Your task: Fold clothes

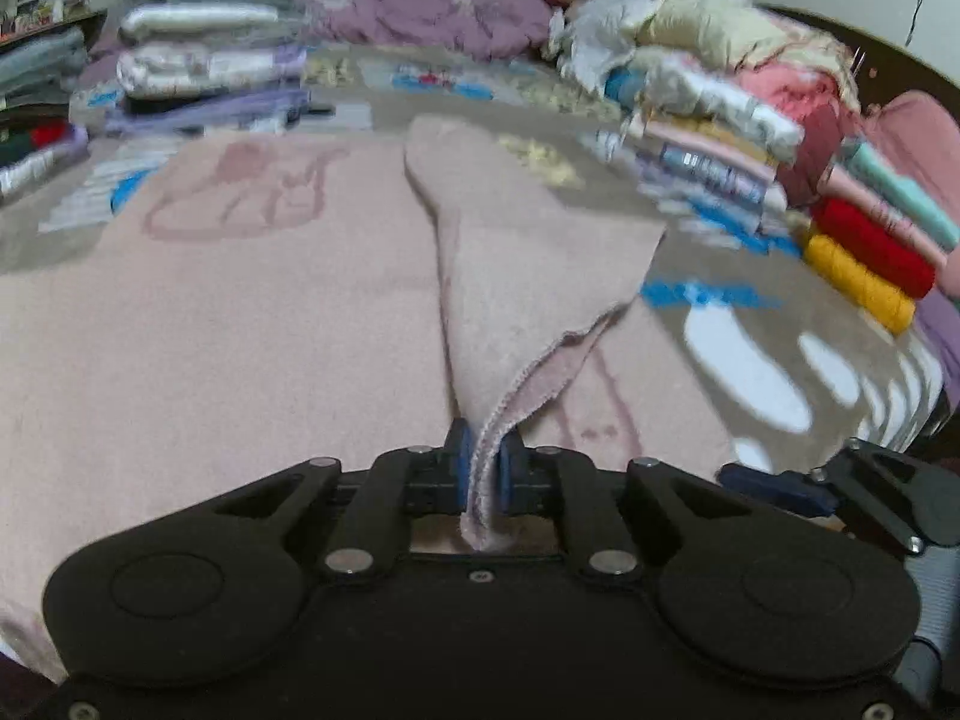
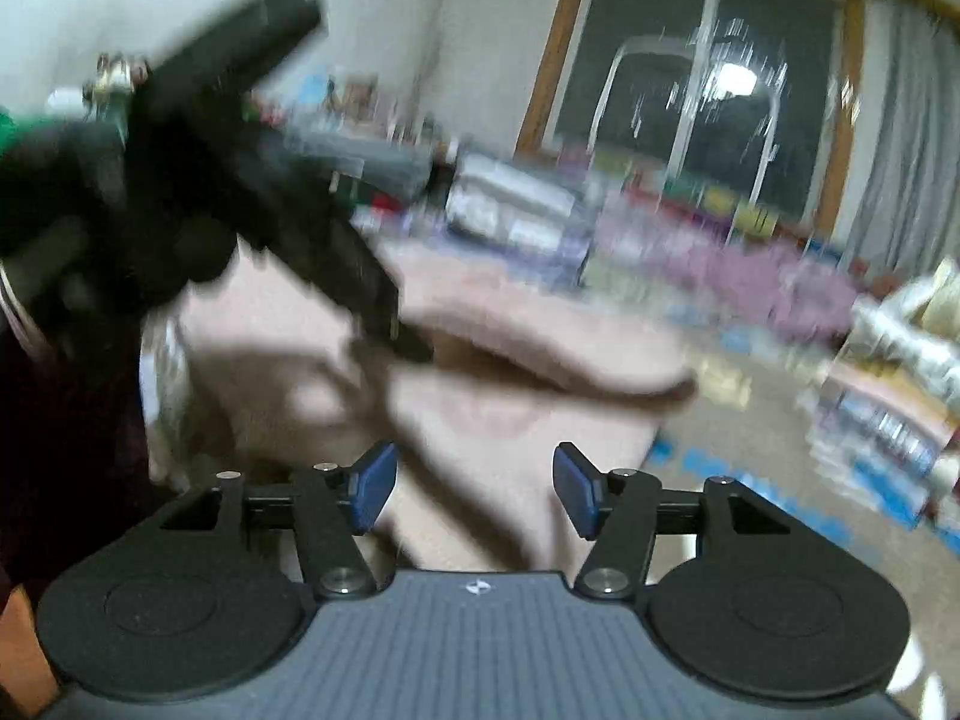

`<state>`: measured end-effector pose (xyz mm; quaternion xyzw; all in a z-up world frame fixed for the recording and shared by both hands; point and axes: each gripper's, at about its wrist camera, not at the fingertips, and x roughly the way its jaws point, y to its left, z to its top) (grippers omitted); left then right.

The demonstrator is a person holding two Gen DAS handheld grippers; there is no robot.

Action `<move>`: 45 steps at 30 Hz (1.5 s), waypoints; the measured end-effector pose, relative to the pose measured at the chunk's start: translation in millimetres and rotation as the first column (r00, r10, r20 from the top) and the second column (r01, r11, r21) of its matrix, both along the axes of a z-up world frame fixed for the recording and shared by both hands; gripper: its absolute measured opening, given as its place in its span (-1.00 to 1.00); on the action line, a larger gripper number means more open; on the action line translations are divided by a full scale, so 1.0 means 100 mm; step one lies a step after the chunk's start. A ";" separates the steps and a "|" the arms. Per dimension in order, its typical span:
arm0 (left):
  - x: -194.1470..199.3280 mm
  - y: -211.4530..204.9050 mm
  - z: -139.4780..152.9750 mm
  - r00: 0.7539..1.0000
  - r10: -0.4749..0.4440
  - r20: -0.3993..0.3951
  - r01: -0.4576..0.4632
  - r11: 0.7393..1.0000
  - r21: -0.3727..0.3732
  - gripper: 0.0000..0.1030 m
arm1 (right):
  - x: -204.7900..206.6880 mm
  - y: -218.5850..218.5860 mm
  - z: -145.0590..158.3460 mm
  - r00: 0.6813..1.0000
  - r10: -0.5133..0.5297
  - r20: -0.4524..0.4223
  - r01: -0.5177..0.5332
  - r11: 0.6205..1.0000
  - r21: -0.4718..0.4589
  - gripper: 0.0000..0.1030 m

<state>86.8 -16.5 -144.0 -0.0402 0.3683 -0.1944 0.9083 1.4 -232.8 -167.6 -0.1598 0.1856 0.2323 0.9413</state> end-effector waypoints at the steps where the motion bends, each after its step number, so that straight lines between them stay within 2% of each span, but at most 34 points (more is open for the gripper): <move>1: 0.01 0.01 -0.07 1.000 0.008 -0.016 -0.008 1.000 -0.009 -0.85 | 0.06 0.02 -0.07 0.999 -0.006 -0.048 0.004 1.000 -0.029 0.12; 2: 0.02 0.02 -0.09 1.000 0.010 -0.022 -0.010 1.000 -0.016 -0.84 | 0.09 0.04 -0.12 0.997 -0.006 -0.079 0.002 0.998 -0.056 0.13; 4: 0.03 0.06 -0.09 0.999 0.016 -0.028 -0.017 0.999 -0.032 -0.70 | 0.09 0.08 -0.14 0.997 -0.013 -0.081 0.006 0.996 -0.090 0.14; 7: 0.01 0.08 -0.07 0.999 0.020 -0.031 -0.022 0.999 -0.042 -0.64 | 0.06 0.09 -0.11 0.997 -0.011 -0.083 0.003 0.996 -0.091 0.15; 8: -0.01 0.06 -0.05 1.000 0.017 -0.018 -0.017 0.999 -0.029 -0.58 | 0.04 0.07 -0.08 0.998 -0.006 -0.066 0.001 0.997 -0.072 0.15; 10: -0.07 0.01 0.00 0.999 0.012 0.032 -0.013 1.000 0.026 -0.20 | 0.00 0.04 -0.01 0.999 0.001 -0.032 -0.002 0.999 -0.036 0.15; 13: -0.15 -0.11 0.07 0.992 -0.022 0.125 0.005 0.991 0.130 -0.12 | -0.01 0.03 0.03 1.000 -0.006 0.005 0.006 1.000 -0.019 0.21; 15: -0.17 -0.16 0.09 0.985 -0.054 0.162 0.027 0.986 0.167 -0.11 | 0.03 0.05 0.00 1.000 0.008 -0.018 -0.008 1.000 -0.019 0.26; 17: -0.18 -0.14 0.13 0.982 -0.074 0.176 0.047 0.987 0.152 -0.10 | 0.07 0.08 -0.03 0.998 0.025 -0.049 -0.026 0.999 -0.018 0.28; 18: -0.18 -0.13 0.15 0.980 -0.083 0.181 0.058 0.988 0.141 -0.09 | 0.11 0.08 -0.06 0.995 0.045 -0.093 -0.046 0.999 -0.009 0.27; 19: -0.18 -0.09 0.18 0.979 -0.086 0.182 0.065 0.991 0.116 -0.09 | 0.13 0.05 -0.05 0.993 0.049 -0.107 -0.047 0.999 0.021 0.27; 21: -0.18 0.03 0.23 0.981 -0.081 0.177 0.075 0.996 0.041 -0.09 | 0.19 -0.12 0.04 0.989 0.058 -0.139 -0.039 0.990 0.137 0.19; 24: -0.12 0.21 0.30 0.986 -0.048 0.161 0.064 0.993 -0.095 -0.09 | 0.33 -0.49 0.11 0.977 0.037 -0.208 0.043 0.928 0.370 0.19; 26: -0.05 0.29 0.34 0.988 -0.035 0.153 0.055 0.990 -0.133 -0.09 | 0.48 -0.72 0.07 0.960 0.035 -0.277 0.120 0.844 0.522 0.21; 28: 0.07 0.27 0.43 0.983 -0.075 0.170 0.092 0.991 -0.096 -0.10 | 0.57 -0.82 0.02 0.951 0.049 -0.307 0.160 0.769 0.620 0.21; 29: 0.15 0.23 0.50 0.976 -0.118 0.182 0.131 0.989 -0.064 -0.10 | 0.61 -0.83 0.01 0.949 0.057 -0.310 0.164 0.750 0.641 0.21; 31: 0.33 0.13 0.63 0.952 -0.218 0.215 0.221 0.975 0.013 -0.10 | 0.68 -0.74 -0.01 0.951 0.066 -0.303 0.146 0.767 0.625 0.21; 33: 0.53 -0.02 0.74 0.906 -0.353 0.235 0.334 0.935 0.117 -0.09 | 0.70 -0.63 -0.01 0.952 0.082 -0.294 0.114 0.799 0.591 0.21; 35: 0.79 -0.20 0.81 0.847 -0.490 0.205 0.451 0.867 0.213 -0.09 | 0.72 -0.53 0.01 0.951 0.112 -0.288 0.073 0.824 0.561 0.21; 38: 1.15 -0.46 0.81 0.767 -0.629 0.125 0.576 0.761 0.298 -0.09 | 0.73 -0.40 0.02 0.946 0.147 -0.288 0.027 0.851 0.525 0.21; 42: 1.46 -0.76 0.69 0.659 -0.752 0.008 0.712 0.627 0.316 -0.09 | 0.74 -0.31 0.00 0.933 0.184 -0.308 0.001 0.857 0.515 0.21; 45: 1.60 -0.99 0.58 0.591 -0.804 -0.062 0.776 0.546 0.315 -0.09 | 0.74 -0.27 -0.01 0.926 0.204 -0.317 -0.018 0.865 0.502 0.22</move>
